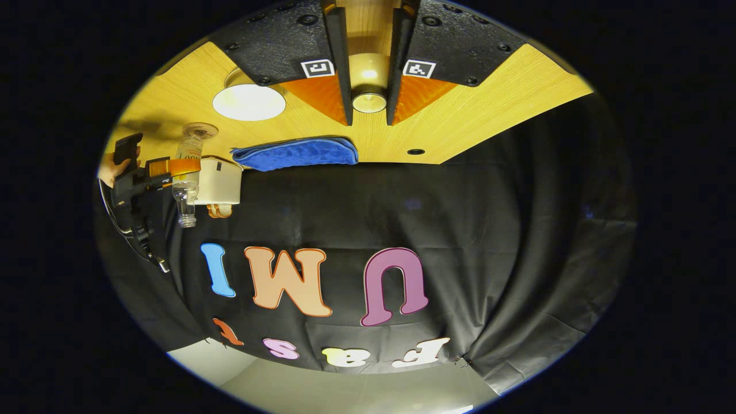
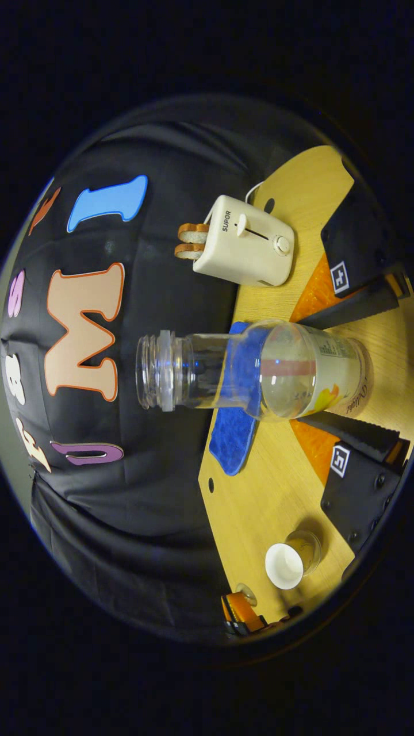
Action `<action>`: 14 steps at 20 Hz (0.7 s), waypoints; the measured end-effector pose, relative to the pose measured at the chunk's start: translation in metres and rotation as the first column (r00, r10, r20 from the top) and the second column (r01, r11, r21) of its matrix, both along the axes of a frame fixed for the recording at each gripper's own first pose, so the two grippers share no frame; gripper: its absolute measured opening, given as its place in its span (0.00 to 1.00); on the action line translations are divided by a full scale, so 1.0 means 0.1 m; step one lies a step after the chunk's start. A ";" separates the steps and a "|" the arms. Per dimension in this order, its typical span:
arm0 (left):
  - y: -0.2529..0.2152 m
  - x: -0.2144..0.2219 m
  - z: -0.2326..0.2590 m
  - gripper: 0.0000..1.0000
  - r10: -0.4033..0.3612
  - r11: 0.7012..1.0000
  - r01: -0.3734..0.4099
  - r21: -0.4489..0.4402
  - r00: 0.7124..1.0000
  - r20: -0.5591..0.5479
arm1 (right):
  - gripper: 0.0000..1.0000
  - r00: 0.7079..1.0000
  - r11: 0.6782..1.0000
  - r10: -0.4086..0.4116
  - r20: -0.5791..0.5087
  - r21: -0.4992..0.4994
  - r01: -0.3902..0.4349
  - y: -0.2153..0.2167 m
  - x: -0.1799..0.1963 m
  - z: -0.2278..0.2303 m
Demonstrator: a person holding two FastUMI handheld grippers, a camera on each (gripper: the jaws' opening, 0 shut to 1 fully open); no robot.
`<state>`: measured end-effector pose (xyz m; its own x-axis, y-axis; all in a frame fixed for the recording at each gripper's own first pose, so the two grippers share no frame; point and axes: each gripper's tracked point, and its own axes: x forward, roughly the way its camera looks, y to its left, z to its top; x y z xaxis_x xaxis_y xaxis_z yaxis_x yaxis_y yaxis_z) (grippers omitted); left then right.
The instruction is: Open the teacup lid with one hand, grasp the water bottle and pour water into the teacup with the other hand; after pouring, place the water bottle on the coaster and then close the teacup lid.
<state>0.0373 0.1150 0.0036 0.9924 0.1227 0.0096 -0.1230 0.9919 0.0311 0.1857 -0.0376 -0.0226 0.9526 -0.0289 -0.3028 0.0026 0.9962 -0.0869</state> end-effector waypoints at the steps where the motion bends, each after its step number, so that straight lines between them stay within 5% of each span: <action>1: 0.00 0.01 0.00 0.29 0.000 1.000 0.000 0.000 1.000 0.000 | 0.81 1.000 1.000 0.005 -0.004 0.013 -0.005 -0.01 0.01 -0.03; 14: 0.00 -0.01 0.01 0.28 0.000 1.000 0.000 0.000 1.000 -0.001 | 0.82 1.000 1.000 0.005 -0.024 -0.008 -0.005 -0.04 0.03 -0.19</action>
<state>0.0365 0.1150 0.0048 0.9923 0.1232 0.0089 -0.1234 0.9919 0.0311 0.1886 -0.0411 -0.0416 0.9451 -0.0270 -0.3255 -0.0045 0.9954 -0.0953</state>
